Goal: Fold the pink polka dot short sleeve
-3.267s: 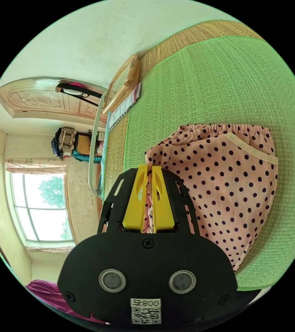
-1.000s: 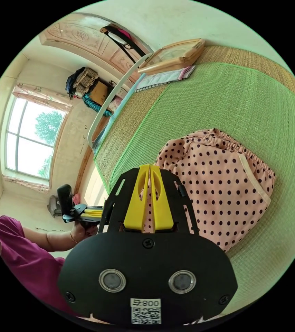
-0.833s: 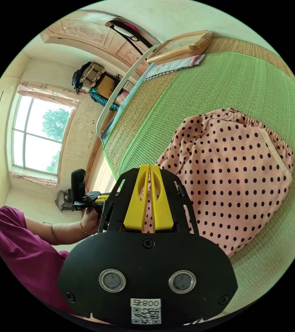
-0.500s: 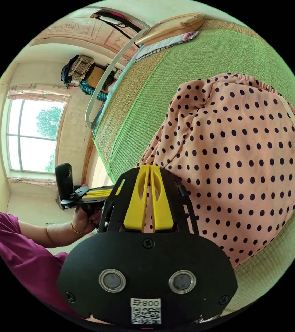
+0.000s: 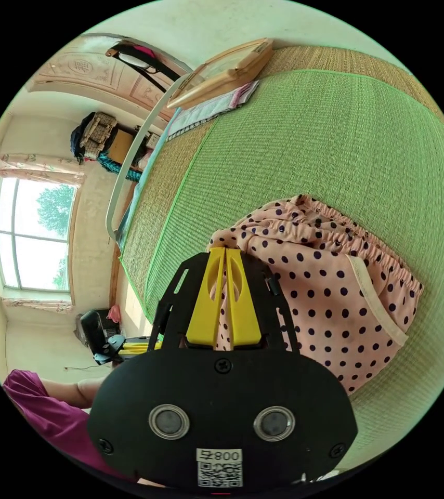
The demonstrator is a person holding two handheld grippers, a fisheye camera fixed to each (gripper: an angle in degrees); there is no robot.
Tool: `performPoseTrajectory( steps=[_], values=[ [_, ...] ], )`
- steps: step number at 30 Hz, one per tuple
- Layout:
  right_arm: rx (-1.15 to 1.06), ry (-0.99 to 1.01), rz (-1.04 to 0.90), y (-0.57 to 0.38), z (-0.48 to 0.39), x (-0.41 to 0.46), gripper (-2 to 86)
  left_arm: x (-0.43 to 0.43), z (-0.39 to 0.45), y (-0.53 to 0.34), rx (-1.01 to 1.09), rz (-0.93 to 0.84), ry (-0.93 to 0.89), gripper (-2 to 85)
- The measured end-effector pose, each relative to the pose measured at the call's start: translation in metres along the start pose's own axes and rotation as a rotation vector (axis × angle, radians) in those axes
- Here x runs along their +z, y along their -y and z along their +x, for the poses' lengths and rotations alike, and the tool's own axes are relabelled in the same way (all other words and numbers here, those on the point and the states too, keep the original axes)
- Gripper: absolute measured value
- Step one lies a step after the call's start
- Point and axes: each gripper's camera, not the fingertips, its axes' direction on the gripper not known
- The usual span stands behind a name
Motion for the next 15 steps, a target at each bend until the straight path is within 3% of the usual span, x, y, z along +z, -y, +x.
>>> performPoseTrajectory(
  steps=[9,15],
  values=[
    [-0.008,0.125,0.102,-0.066,-0.015,-0.075,0.1,-0.012,-0.009,-0.024,-0.017,0.034,-0.011,0.2],
    [-0.002,0.154,0.016,-0.165,-0.025,-0.101,0.1,-0.005,-0.02,-0.037,-0.056,0.019,0.037,0.2]
  ],
)
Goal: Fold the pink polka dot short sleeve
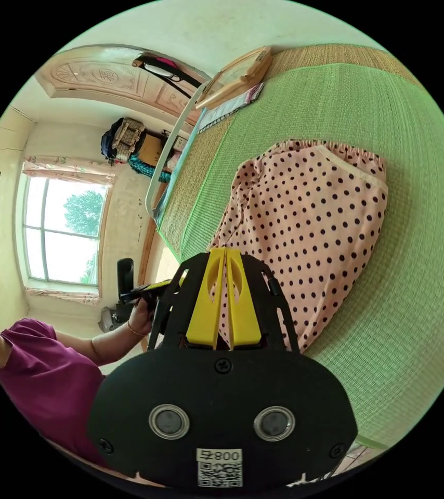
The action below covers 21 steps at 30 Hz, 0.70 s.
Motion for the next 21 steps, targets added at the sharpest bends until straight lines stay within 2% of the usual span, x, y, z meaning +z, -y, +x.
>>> performPoseTrajectory(
  steps=[6,12,21],
  values=[
    [0.07,-0.001,-0.089,-0.067,-0.005,0.012,0.1,-0.001,0.01,-0.011,0.033,0.025,-0.009,0.2],
    [0.081,-0.021,-0.11,-0.084,-0.014,0.0,0.1,0.003,0.029,-0.022,0.093,0.005,-0.01,0.4],
    [0.243,0.055,0.043,-0.161,0.013,-0.083,1.0,0.07,0.046,-0.03,0.076,-0.232,-0.192,4.6]
  ],
)
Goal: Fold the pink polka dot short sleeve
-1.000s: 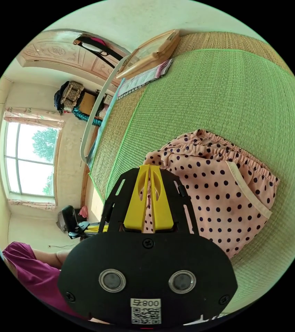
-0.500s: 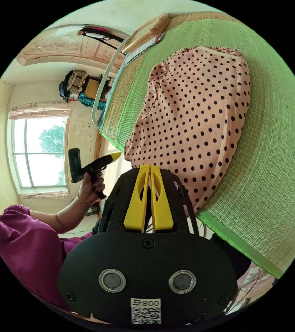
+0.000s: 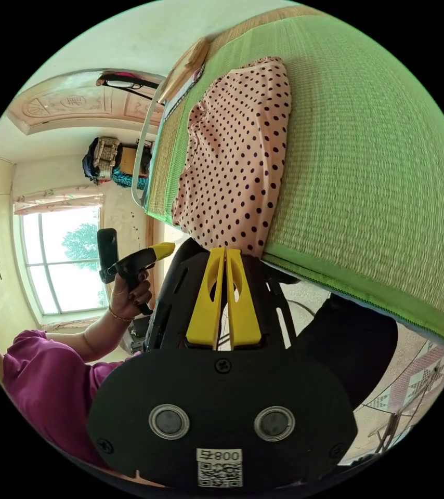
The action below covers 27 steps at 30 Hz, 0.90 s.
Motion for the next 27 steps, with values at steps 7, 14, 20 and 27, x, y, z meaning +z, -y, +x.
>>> performPoseTrajectory(
  steps=[7,14,20,27],
  values=[
    [0.117,0.107,0.076,-0.034,0.036,-0.049,4.8,0.068,-0.022,0.01,-0.137,-0.156,-0.091,6.8],
    [0.162,0.231,0.056,-0.044,0.052,-0.069,8.2,0.078,-0.031,0.018,-0.159,-0.154,-0.132,2.1],
    [0.158,0.318,0.053,-0.045,0.054,-0.085,8.7,0.064,-0.032,0.01,-0.143,-0.142,-0.173,0.9],
    [0.168,0.423,0.046,-0.052,0.055,-0.096,8.5,0.052,-0.03,0.005,-0.131,-0.139,-0.221,0.6]
  ],
)
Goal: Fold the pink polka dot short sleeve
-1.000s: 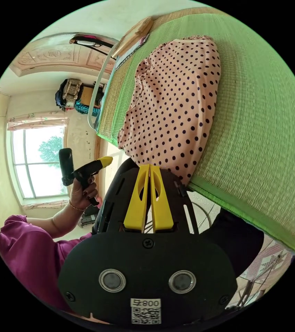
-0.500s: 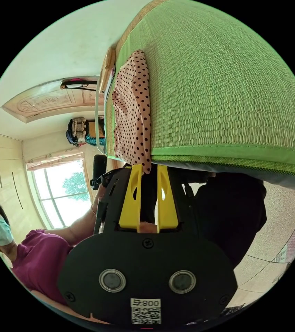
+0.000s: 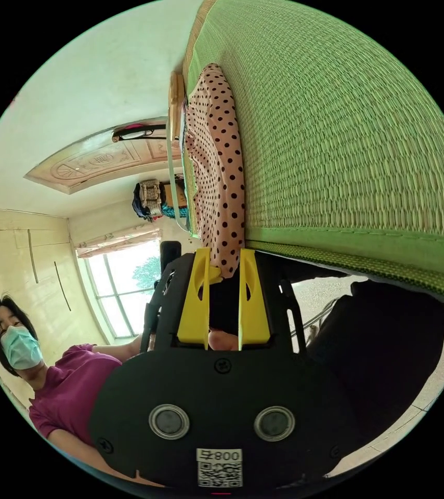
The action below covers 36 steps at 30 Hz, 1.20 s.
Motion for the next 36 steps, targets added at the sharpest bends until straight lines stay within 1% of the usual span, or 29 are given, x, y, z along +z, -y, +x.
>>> performPoseTrajectory(
  steps=[4,6,12,18,20,24,26,30,36],
  values=[
    [0.014,0.017,0.007,-0.005,0.0,-0.008,6.7,-0.006,0.0,-0.002,0.01,-0.014,0.011,0.7],
    [0.015,0.028,0.006,-0.008,-0.002,-0.012,4.2,-0.012,0.0,-0.004,0.013,-0.01,0.015,0.7],
    [0.0,0.024,-0.003,-0.014,-0.012,-0.02,1.0,-0.055,0.0,-0.022,0.021,0.039,0.027,1.2],
    [-0.022,0.046,0.011,-0.024,-0.025,-0.034,0.5,-0.148,-0.009,-0.054,0.017,0.223,0.071,4.0],
    [-0.03,0.048,0.013,-0.026,-0.03,-0.037,0.4,-0.18,-0.025,-0.063,-0.04,0.281,0.081,5.7],
    [-0.043,0.05,0.011,-0.027,-0.041,-0.041,0.3,-0.215,-0.049,-0.073,-0.11,0.38,0.034,7.6],
    [-0.046,0.038,0.006,-0.028,-0.045,-0.041,0.3,-0.228,-0.065,-0.076,-0.152,0.424,-0.031,8.8],
    [-0.041,0.029,0.005,-0.03,-0.048,-0.042,0.3,-0.239,-0.079,-0.073,-0.196,0.447,-0.093,9.5],
    [-0.042,0.03,0.004,-0.034,-0.054,-0.045,0.3,-0.262,-0.077,-0.079,-0.194,0.425,-0.104,8.3]
  ],
)
